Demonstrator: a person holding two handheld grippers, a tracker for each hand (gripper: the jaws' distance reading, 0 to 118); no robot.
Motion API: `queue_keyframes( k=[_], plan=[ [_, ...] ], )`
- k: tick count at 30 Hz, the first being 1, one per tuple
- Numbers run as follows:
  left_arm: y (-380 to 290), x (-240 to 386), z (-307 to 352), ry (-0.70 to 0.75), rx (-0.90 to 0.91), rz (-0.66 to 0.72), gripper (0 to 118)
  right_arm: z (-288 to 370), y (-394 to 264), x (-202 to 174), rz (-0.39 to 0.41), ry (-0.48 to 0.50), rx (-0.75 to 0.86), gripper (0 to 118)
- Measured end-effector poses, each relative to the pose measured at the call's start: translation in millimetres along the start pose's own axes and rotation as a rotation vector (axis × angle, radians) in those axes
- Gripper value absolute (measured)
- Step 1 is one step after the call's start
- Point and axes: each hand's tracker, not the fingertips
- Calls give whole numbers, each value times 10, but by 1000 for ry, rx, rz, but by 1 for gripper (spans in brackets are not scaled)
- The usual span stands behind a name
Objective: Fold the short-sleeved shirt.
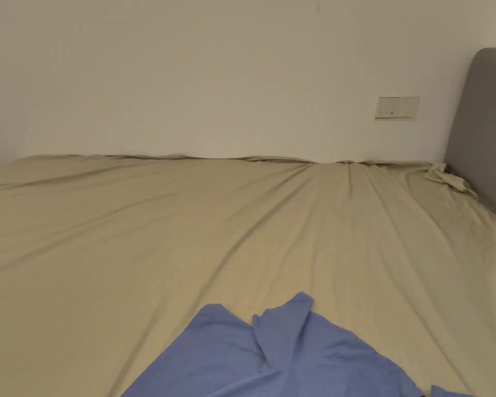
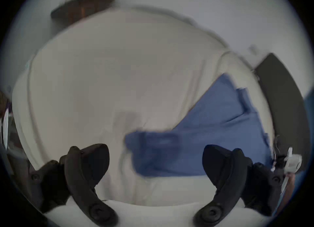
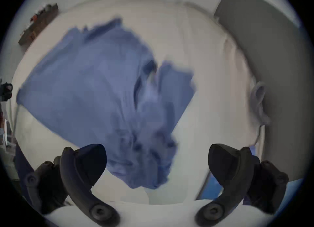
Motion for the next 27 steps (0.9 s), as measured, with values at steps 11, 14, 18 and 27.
queue_keyframes(
  k=[11,14,18,27],
  plan=[
    [-525,1056,554,-52,201,-180,93,1187,233,-555,-117,-106,585,95],
    [-795,1015,420,-168,93,-83,0,1081,92,-770,-203,95,522,3],
    [-897,1055,270,-97,18,-127,0,955,23,-962,-57,118,491,3],
    [-323,143,-636,250,-2,-2,118,884,186,-866,-104,147,473,3]
  ],
)
